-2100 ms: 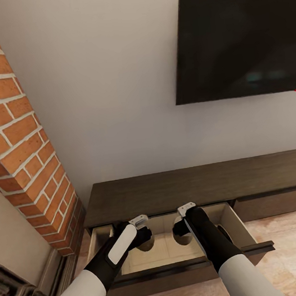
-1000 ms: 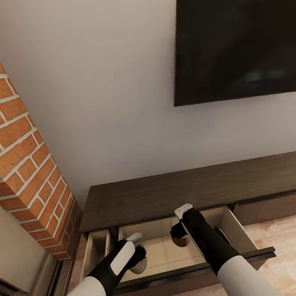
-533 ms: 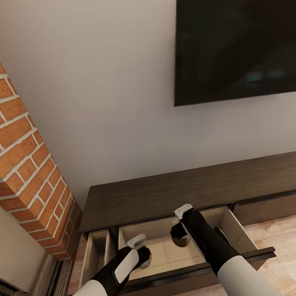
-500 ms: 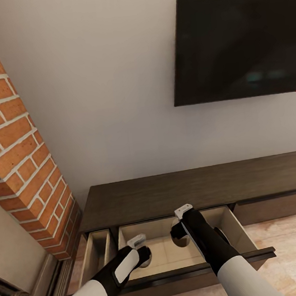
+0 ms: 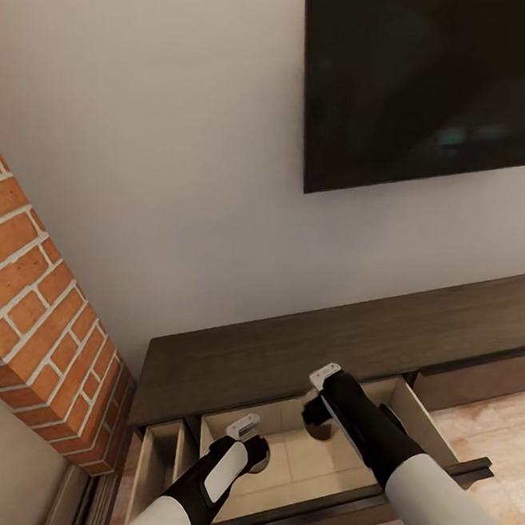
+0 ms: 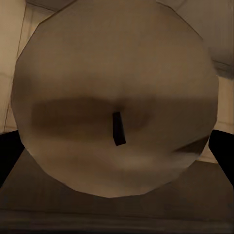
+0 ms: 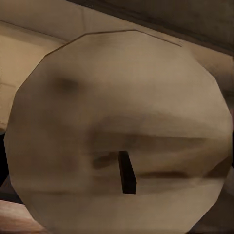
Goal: Place each of the two pumpkins and all three candles from the living room inside a cabinet in the living room (use any cabinet), then make sure every cabinet is closed, and position the cauldron so it is next to a table in the living room.
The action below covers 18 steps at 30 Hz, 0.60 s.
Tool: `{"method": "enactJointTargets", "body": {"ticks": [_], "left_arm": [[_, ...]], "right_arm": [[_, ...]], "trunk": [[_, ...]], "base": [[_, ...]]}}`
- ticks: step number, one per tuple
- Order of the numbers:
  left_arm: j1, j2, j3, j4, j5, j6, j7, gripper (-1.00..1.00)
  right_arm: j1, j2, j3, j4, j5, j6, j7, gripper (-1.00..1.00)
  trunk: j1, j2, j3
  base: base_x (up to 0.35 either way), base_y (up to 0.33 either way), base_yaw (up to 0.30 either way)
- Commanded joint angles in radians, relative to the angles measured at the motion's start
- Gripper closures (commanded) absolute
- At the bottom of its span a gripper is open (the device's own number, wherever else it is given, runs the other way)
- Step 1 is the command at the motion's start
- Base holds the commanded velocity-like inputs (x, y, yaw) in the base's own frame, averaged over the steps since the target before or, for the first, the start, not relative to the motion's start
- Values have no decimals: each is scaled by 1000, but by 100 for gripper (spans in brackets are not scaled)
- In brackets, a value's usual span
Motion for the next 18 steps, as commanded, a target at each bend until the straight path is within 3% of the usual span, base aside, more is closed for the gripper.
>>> {"method": "enactJointTargets", "body": {"ticks": [1, 10, 12, 16, 18], "left_arm": [[0, 0, 0, 0, 0, 0, 0, 100], [0, 1, 0, 7, -2, -1, 0, 100], [0, 1, 0, 8, -3, -1, 0, 100], [0, 0, 0, 10, -1, -1, 0, 100], [0, 0, 0, 10, 1, -1, 0, 100]], "right_arm": [[0, 1, 1, 11, -2, 1, -1, 100], [0, 21, 5, 136, -2, -12, -3, 100], [0, 21, 4, 163, -2, -66, -5, 100], [0, 21, 4, 250, -2, -245, -11, 100], [0, 22, 4, 274, -2, -272, -12, 100]], "trunk": [[0, 0, 0], [0, 0, 0], [0, 0, 0], [0, 0, 0], [0, 0, 0]], "base": [[7, -4, 0], [1, -1, 0], [0, 0, 0], [0, 0, 0], [0, 0, 0]]}}
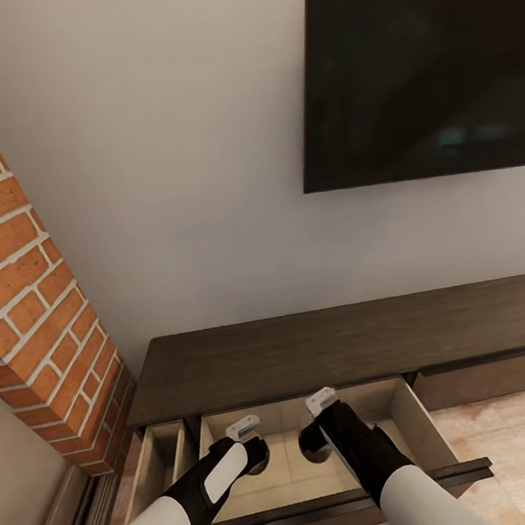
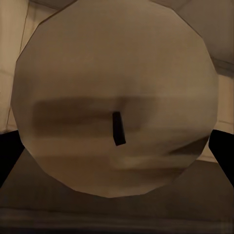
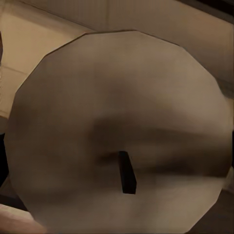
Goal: Place each of the two pumpkins and all three candles from the living room inside a cabinet in the living room (use any cabinet), then make sure every cabinet is closed, and position the cauldron so it is next to a table in the living room.
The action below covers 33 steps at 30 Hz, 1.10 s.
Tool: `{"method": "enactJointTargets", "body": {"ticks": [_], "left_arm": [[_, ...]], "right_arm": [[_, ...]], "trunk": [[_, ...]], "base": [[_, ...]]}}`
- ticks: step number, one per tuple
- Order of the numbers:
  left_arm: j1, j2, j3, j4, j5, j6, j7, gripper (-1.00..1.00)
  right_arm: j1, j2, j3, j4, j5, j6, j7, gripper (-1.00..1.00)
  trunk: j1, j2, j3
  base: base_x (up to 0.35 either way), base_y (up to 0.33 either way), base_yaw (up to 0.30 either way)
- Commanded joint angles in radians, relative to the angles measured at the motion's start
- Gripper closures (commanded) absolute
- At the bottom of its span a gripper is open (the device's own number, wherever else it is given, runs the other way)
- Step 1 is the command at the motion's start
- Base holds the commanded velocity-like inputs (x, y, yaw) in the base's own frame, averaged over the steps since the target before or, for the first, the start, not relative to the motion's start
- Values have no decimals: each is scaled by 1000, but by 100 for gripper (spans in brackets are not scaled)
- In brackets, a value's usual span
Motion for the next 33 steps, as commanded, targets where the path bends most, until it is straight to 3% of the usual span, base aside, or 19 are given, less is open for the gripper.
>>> {"method": "enactJointTargets", "body": {"ticks": [1, 8, 19, 26, 30, 33], "left_arm": [[0, 0, 0, 0, 1, 0, 0, 100], [0, 0, 0, 31, 5, 0, 1, 100], [0, -2, 0, 21, 5, 0, 2, 100], [0, -5, -3, -18, 4, 9, 5, 100], [-1, -21, -2, -17, 4, 42, 13, 100], [-3, -26, 0, -15, 6, 104, 53, 100]], "right_arm": [[0, 0, 0, 5, -2, -5, -1, 100], [0, -1, 0, 11, -1, -98, -1, 100], [0, 0, 0, 12, 0, -102, -1, 100], [0, 0, 0, 23, -4, -76, -3, 100], [-27, 3, -3, 142, -9, -74, -79, 100], [-81, 5, -10, 271, -60, -78, -146, 100]], "trunk": [[0, 0, 0], [0, 0, 0], [0, 0, 0], [0, 0, 0], [0, 0, 0], [0, 0, 0]], "base": [[0, 0, 0], [0, 0, 28], [0, 0, 260], [0, 0, 42], [0, 0, 2], [0, 0, 0]]}}
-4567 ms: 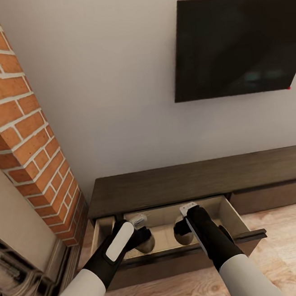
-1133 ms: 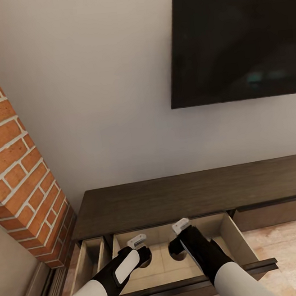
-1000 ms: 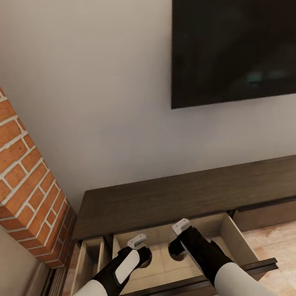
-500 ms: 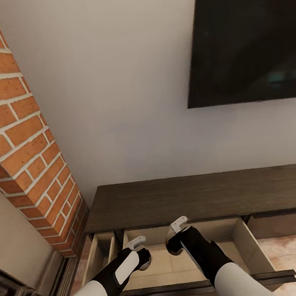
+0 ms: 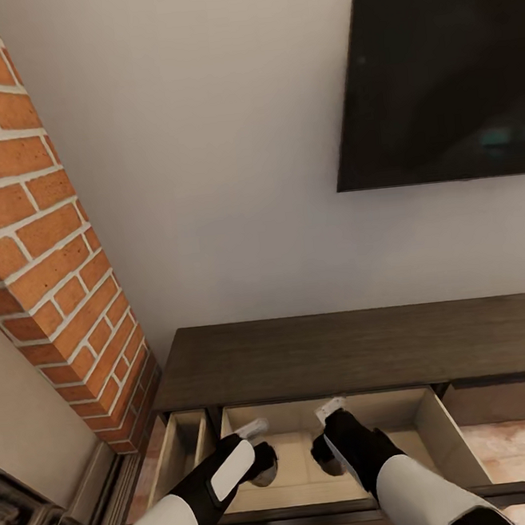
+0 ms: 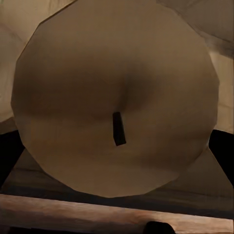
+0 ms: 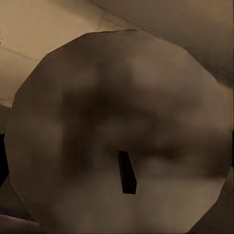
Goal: Place each of the two pumpkins and all three candles from the living room inside a cabinet in the living room (use any cabinet), then make sure every cabinet is closed, and position the cauldron so it is next to a table in the living room.
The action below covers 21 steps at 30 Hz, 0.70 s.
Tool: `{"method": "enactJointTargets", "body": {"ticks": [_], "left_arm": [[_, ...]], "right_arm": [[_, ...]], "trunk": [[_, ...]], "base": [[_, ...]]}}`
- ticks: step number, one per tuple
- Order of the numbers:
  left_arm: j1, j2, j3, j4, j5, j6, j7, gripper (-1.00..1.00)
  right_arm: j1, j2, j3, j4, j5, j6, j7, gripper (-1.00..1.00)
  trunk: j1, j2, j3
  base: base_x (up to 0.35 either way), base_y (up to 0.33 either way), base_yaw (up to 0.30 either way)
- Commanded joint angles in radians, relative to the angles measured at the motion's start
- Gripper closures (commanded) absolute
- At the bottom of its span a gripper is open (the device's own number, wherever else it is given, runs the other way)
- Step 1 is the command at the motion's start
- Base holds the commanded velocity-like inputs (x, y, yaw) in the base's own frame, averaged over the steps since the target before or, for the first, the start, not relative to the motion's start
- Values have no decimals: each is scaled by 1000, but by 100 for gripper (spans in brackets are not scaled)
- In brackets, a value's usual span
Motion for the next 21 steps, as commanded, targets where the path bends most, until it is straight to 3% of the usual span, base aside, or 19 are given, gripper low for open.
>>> {"method": "enactJointTargets", "body": {"ticks": [1, 3, 5, 21], "left_arm": [[0, -1, 0, -2, 1, 7, 24, 100], [0, 0, 1, -10, 2, 18, 75, 100], [0, 4, 2, -23, 1, 22, 86, 100], [1, 13, -1, -156, 0, 30, 96, 100]], "right_arm": [[-7, -1, -1, 23, -36, -2, -11, 100], [-15, -5, -2, 56, -133, -5, -38, 100], [-17, -6, 0, 65, -163, -6, -48, 100], [-17, -4, 4, 54, -178, -5, -45, 100]], "trunk": [[0, 0, 0], [0, 0, 0], [0, 0, 0], [0, 0, 0]], "base": [[0, 0, 0], [0, 0, 0], [0, 0, 0], [0, 0, 0]]}}
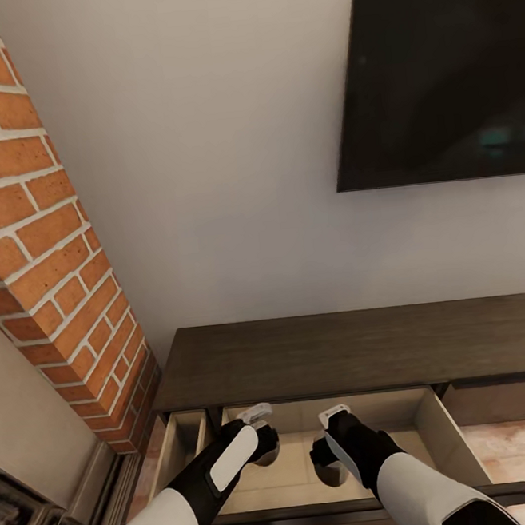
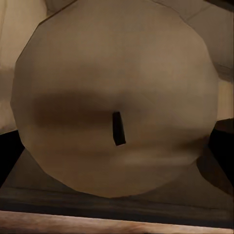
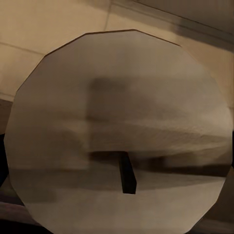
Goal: Place each of the two pumpkins and all three candles from the living room inside a cabinet in the living room (use any cabinet), then make sure every cabinet is closed, and position the cauldron so it is next to a table in the living room.
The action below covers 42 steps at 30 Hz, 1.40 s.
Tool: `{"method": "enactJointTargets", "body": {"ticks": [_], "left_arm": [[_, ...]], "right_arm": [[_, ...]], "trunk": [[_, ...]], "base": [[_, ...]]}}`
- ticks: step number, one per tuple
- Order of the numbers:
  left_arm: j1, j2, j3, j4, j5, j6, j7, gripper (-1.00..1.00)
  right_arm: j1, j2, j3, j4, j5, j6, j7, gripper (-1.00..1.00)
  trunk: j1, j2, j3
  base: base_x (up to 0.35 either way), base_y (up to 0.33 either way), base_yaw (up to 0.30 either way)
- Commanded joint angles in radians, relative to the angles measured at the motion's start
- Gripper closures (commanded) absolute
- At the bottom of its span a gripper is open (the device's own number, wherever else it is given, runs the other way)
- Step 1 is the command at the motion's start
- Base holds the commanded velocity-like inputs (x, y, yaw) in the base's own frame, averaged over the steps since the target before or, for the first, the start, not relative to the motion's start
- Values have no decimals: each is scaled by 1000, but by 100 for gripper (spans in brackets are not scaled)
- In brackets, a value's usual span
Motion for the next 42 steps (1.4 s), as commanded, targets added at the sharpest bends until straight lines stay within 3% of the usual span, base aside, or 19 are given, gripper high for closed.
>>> {"method": "enactJointTargets", "body": {"ticks": [1, 10, 14, 42], "left_arm": [[0, 0, 0, -1, 0, 0, 0, 100], [0, 10, 1, 8, 0, 0, 0, 100], [0, 11, 1, 12, 0, 0, 0, 100], [0, 10, 3, 9, 3, -3, 0, 100]], "right_arm": [[0, 1, 0, 0, -1, 0, -1, 100], [0, 3, 0, -4, -2, -3, 0, 100], [0, 3, 1, -5, -1, -4, 0, 100], [0, 2, 1, -6, -2, -3, 2, 100]], "trunk": [[0, 0, 0], [0, 0, 0], [-15, 28, 13], [-8, 14, 6]], "base": [[0, 0, 0], [0, 0, 0], [0, 0, 0], [0, 0, 0]]}}
